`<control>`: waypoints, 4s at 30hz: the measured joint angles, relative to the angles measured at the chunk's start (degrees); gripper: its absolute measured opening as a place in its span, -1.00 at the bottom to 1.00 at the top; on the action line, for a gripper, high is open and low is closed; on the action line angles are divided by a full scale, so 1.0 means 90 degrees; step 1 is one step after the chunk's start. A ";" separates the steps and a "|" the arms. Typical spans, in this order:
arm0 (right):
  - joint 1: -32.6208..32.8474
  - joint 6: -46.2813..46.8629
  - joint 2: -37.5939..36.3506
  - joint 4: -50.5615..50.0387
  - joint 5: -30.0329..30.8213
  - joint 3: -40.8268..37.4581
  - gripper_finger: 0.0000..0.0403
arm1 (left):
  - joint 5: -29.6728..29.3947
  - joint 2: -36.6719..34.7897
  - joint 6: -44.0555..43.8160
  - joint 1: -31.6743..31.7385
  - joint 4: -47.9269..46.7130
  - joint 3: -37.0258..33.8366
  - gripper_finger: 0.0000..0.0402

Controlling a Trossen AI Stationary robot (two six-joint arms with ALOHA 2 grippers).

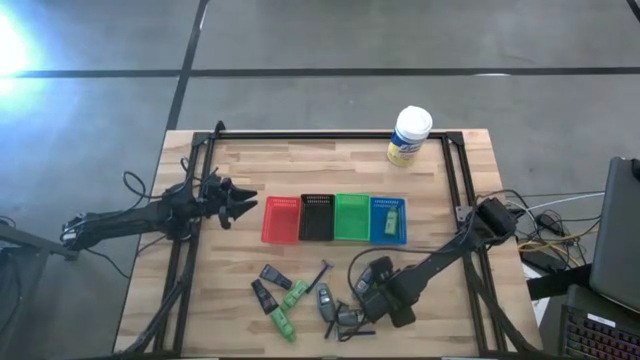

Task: Pick & Place Travel size toiletries
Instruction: Put the gray deodorant into the green basket

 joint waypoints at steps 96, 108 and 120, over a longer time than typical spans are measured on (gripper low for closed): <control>-0.1052 -0.4127 -0.0333 0.0995 0.0371 -0.0392 0.17 | -0.0022 0.0007 -0.0002 0.0002 -0.0185 0.0000 0.14; -0.1509 0.0627 -0.1181 -0.0300 0.0388 0.0570 -0.03 | -0.0022 0.0010 0.0000 0.0000 -0.0180 0.0000 0.14; -0.2876 0.8237 -0.2177 0.0992 0.2143 -0.0502 0.04 | -0.0019 0.0012 0.0000 0.0000 -0.0182 0.0000 0.14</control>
